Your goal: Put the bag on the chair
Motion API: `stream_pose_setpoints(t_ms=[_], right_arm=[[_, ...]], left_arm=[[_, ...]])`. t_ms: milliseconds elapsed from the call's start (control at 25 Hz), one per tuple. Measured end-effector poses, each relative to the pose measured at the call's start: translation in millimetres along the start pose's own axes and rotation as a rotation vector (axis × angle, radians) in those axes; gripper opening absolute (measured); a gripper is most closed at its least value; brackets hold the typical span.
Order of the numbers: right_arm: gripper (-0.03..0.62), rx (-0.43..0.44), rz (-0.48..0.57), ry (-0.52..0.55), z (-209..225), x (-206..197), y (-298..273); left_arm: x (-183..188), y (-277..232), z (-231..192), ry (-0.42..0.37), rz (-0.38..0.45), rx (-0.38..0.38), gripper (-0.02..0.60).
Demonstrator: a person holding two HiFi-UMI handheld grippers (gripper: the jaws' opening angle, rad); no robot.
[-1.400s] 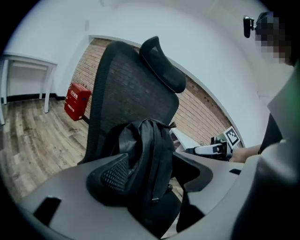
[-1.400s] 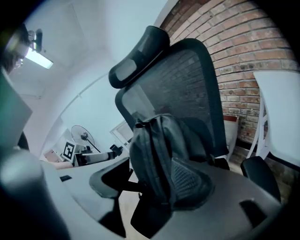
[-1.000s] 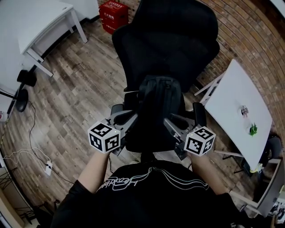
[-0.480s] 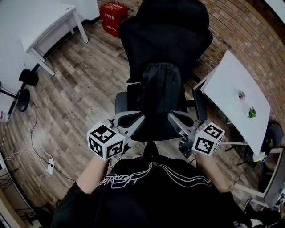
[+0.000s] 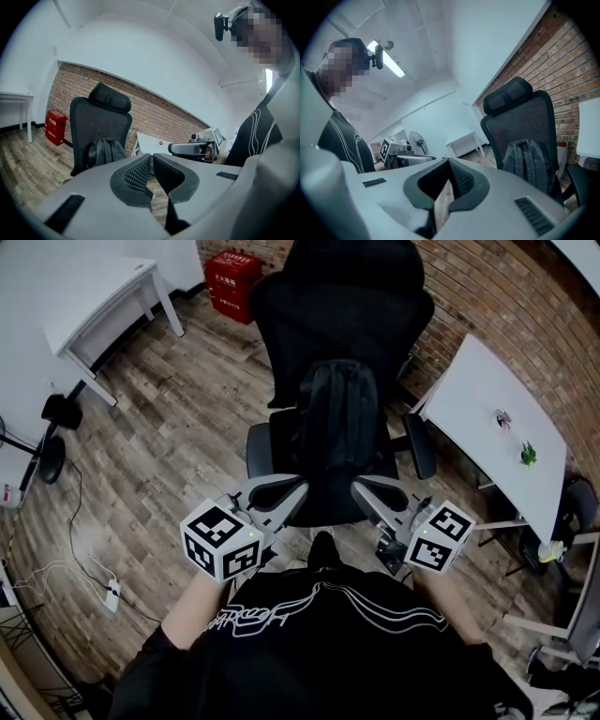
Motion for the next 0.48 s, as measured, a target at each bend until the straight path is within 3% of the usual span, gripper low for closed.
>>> stream_pose_setpoints(t_ms=[480], right_arm=[[-0.006, -0.020, -0.031, 0.000, -14.4, -22.6, 3.7]], left_arm=[[-13.3, 14.7, 10.4, 0.006, -0.020, 0.008, 0.044]])
Point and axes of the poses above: the fingertips, and each gripper's own axes: y backward along the fingers, z to its right, x out of its top, the point moved 2 cm from there along y, backward along the fingers, and after that the axes turned 4 degrees about x, right-handed, at the moved point
